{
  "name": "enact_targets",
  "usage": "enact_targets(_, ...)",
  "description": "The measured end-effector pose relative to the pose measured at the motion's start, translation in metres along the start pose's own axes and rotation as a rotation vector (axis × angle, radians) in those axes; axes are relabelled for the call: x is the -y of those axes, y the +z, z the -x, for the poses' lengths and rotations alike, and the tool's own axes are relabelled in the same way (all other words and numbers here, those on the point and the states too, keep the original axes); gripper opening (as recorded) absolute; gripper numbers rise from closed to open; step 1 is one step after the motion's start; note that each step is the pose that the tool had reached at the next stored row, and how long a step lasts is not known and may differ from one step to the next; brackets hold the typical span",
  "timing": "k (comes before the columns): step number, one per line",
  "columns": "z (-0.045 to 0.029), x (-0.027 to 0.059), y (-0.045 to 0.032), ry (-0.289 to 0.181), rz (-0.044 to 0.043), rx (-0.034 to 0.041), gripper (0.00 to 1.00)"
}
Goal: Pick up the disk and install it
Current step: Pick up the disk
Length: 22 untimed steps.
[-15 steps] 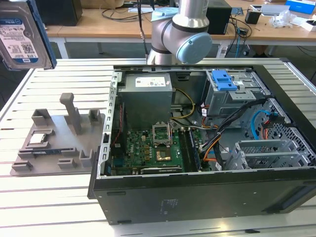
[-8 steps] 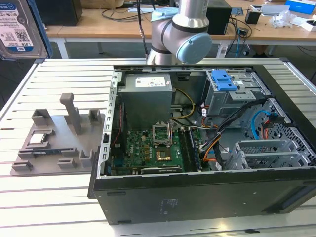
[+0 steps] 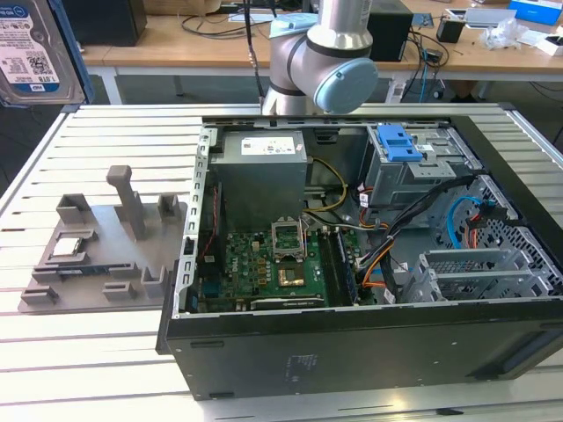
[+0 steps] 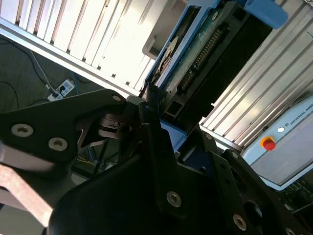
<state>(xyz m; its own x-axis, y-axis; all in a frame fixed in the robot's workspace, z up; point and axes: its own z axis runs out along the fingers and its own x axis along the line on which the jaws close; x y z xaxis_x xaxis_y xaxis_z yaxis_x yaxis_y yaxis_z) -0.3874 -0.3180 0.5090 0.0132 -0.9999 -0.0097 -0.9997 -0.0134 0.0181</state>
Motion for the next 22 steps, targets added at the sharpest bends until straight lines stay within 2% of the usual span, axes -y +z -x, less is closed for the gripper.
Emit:
enact_targets(2,-0.0001,0.0016,-0.0001,0.0,0.0,0.0001,0.37)
enact_targets(5,-0.0001,0.0255,-0.0004,0.0,-0.0001,0.0002,0.37)
enact_targets(6,-0.0001,0.037,-0.0007,0.0,0.0001,0.0002,0.37)
enact_targets(10,0.0,0.0535,-0.0009,0.0,0.0,0.0002,0.37)
enact_targets(17,-0.0002,0.0981,-0.0018,0.0,0.0007,0.0002,0.37)
enact_targets(21,-0.0004,0.1169,-0.0021,0.0,0.0009,0.0002,0.37)
enact_targets(22,-0.0006,0.1259,-0.0023,0.0,0.0012,0.0002,0.37)
